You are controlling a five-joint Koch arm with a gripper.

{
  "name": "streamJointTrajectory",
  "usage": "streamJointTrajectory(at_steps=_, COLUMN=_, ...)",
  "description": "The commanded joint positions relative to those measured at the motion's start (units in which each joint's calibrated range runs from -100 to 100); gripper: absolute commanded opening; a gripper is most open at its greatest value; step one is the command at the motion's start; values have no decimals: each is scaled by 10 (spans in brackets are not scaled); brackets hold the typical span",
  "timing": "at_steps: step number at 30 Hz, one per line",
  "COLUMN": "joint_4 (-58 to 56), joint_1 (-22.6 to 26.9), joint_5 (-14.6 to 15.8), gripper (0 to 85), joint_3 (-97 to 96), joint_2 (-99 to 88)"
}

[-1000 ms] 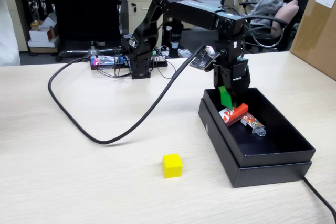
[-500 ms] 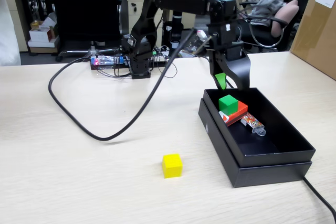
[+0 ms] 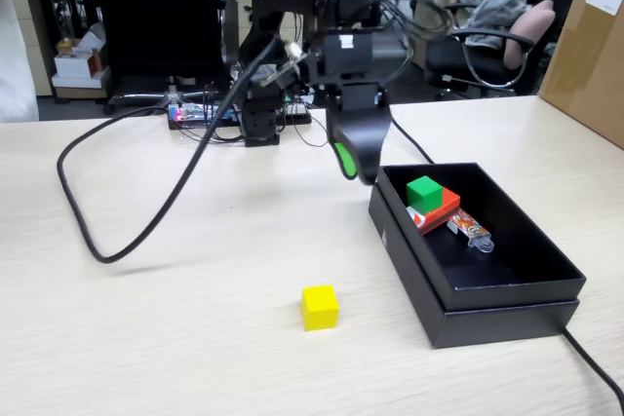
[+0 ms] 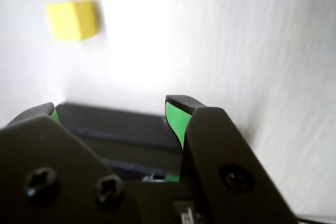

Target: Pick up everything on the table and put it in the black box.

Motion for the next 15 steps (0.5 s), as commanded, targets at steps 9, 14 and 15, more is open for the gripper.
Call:
streamJointTrajectory(at_steps=9, joint_4=73, joint_1=-28, joint_5=-18, gripper=416, joint_3=75, joint_2=147)
streamJointTrajectory(at_steps=14, joint_4=73, joint_1=-40, joint_5=-24, gripper=416, joint_3=164, joint_2=229)
streamJointTrajectory(at_steps=15, joint_4=73, joint_1=-42, joint_5=-26, gripper=416, joint_3=184, joint_2=248)
